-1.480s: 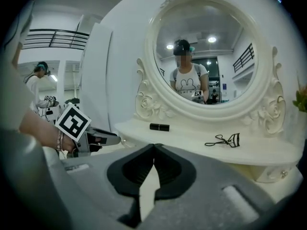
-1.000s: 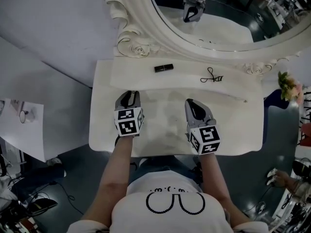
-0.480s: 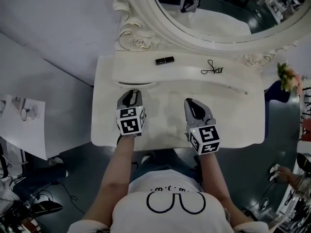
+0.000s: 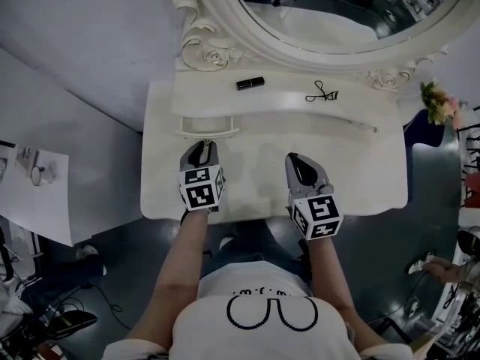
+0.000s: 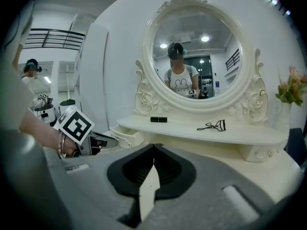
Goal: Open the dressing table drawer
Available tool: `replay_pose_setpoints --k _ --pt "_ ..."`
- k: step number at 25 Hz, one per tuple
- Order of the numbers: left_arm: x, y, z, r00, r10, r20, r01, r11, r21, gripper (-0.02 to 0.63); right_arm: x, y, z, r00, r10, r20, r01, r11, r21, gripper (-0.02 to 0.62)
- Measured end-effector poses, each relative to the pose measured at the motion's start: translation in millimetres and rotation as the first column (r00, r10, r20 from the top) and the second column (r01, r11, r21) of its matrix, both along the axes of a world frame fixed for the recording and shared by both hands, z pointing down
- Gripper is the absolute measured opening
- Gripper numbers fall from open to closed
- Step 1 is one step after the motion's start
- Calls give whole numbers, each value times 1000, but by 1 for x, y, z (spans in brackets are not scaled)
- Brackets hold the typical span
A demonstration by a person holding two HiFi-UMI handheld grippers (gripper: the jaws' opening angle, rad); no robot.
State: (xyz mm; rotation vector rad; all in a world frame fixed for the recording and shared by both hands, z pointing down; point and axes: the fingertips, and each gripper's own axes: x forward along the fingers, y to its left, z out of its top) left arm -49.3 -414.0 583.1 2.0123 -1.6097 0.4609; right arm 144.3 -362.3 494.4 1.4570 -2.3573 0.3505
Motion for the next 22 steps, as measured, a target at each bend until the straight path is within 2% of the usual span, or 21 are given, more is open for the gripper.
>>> replay_pose_setpoints --k 8,14,22 --pt "-1 13 -2 1000 -15 -9 15 1000 10 100 -1 13 -5 1000 3 -2 -3 1000 10 0" --pt "-6 24 -16 1000 -19 -12 19 998 51 137 -2 24 -11 1000 3 -1 -3 1000 24 0" --pt "-36 60 -46 998 -59 -7 60 992 112 137 -16 54 -32 1000 -18 -2 18 997 72 0"
